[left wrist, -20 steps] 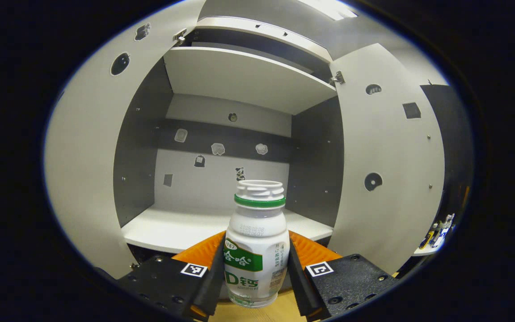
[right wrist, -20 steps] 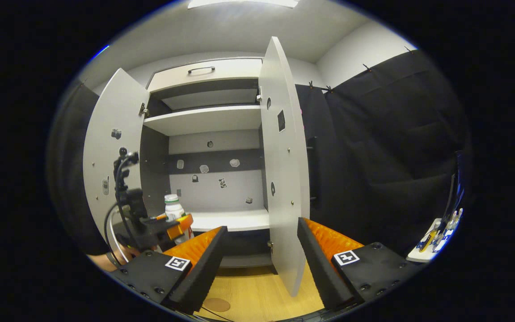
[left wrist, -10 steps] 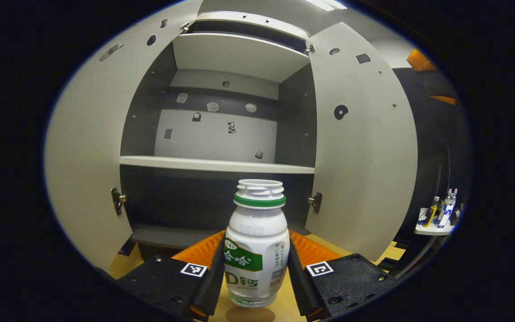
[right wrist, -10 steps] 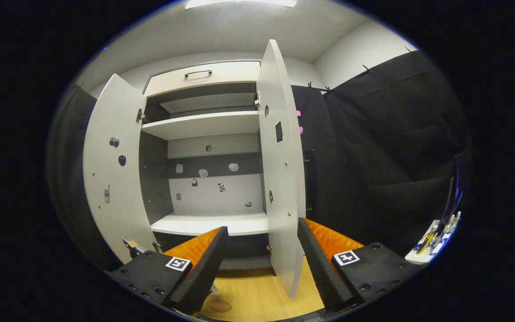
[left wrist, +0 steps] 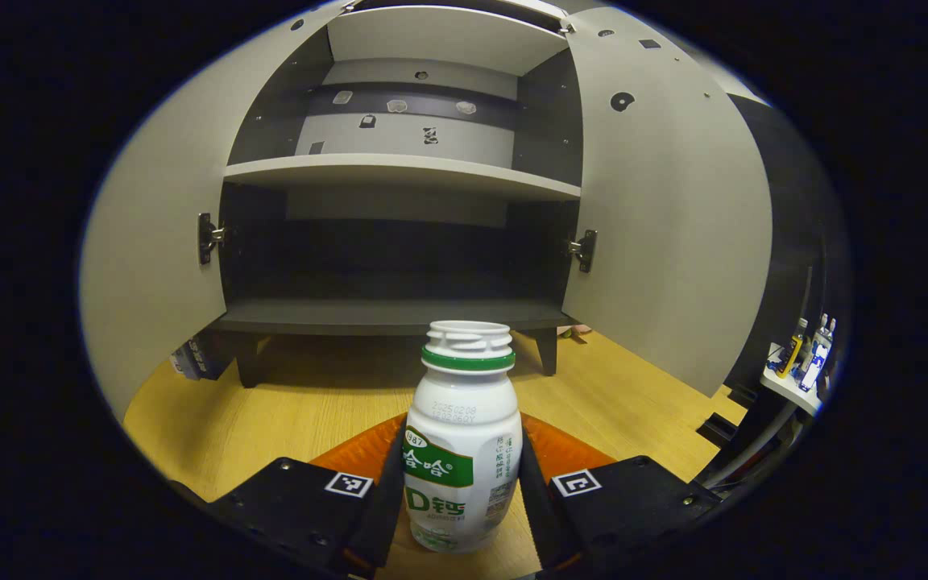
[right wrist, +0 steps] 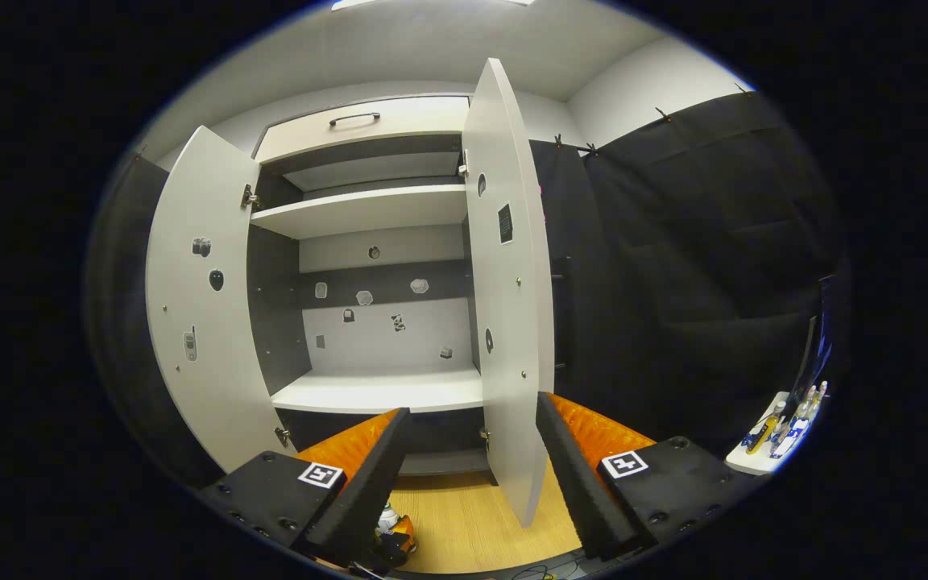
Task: Grasp the bottle in the cabinet with the left hand and place it on the coaster, then close the right door with the right hand and the left door with the left hand.
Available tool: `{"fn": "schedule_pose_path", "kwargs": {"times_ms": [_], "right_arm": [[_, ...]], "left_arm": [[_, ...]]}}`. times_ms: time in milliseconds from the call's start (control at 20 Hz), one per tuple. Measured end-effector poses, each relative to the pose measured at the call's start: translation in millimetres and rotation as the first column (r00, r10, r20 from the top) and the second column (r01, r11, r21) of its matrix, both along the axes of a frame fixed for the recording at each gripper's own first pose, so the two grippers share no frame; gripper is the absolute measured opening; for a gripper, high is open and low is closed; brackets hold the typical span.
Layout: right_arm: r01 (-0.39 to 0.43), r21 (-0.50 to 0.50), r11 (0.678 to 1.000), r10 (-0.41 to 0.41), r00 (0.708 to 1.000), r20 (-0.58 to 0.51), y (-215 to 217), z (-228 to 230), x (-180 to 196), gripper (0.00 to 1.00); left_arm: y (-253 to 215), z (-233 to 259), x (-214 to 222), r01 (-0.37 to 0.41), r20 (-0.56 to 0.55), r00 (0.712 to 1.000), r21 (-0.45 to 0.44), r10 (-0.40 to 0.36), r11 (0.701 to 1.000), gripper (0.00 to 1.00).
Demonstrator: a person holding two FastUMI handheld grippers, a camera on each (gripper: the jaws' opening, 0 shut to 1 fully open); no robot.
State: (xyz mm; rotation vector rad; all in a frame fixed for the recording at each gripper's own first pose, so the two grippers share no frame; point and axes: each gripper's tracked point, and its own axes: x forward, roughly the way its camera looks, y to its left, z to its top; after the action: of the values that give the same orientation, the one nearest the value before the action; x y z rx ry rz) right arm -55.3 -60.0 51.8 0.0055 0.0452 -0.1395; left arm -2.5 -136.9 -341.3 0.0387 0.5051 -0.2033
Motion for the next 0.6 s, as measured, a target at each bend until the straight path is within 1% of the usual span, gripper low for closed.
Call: {"fn": "schedule_pose_path", "kwargs": {"times_ms": [50, 100, 150, 300, 450, 600], "right_arm": [[0.000, 0.001, 1.000, 0.000, 1.000, -0.001, -0.6, -0.6, 1.4, 1.00], [-0.001, 0.003, 1.000, 0.001, 1.000, 0.001, -1.0, -0.1, 2.6, 0.94], [-0.002, 0.008, 1.000, 0.002, 1.000, 0.005, -1.4, 0.1, 4.5, 1.00], [-0.008, 0.017, 1.000, 0.008, 1.000, 0.000, 0.4, -2.0, 8.1, 1.00], [-0.005, 0.017, 1.000, 0.005, 1.000, 0.007, -0.3, -0.9, 7.6, 1.00], [0.002, 0.022, 1.000, -0.002, 1.000, 0.014, -2.8, 0.7, 8.0, 1.00]], "left_arm": [[3.3, -0.3, 3.8, -0.006, 0.011, 1.000, 0.009, 0.006, 1.000, 0.67], [5.6, 0.4, 2.7, 0.002, 0.024, 1.000, 0.018, -0.003, 1.000, 0.67], [5.1, 0.9, 3.8, 0.012, 0.031, 0.999, 0.021, -0.013, 1.000, 0.67], [6.7, -1.3, 3.8, 0.019, 0.025, 0.999, 0.037, -0.020, 0.999, 0.67], [8.4, -3.5, 0.5, 0.038, 0.004, 0.999, 0.052, -0.039, 0.998, 0.70], [13.5, -10.1, -12.2, 0.029, -0.057, 0.998, 0.018, -0.028, 0.999, 0.73]]}}
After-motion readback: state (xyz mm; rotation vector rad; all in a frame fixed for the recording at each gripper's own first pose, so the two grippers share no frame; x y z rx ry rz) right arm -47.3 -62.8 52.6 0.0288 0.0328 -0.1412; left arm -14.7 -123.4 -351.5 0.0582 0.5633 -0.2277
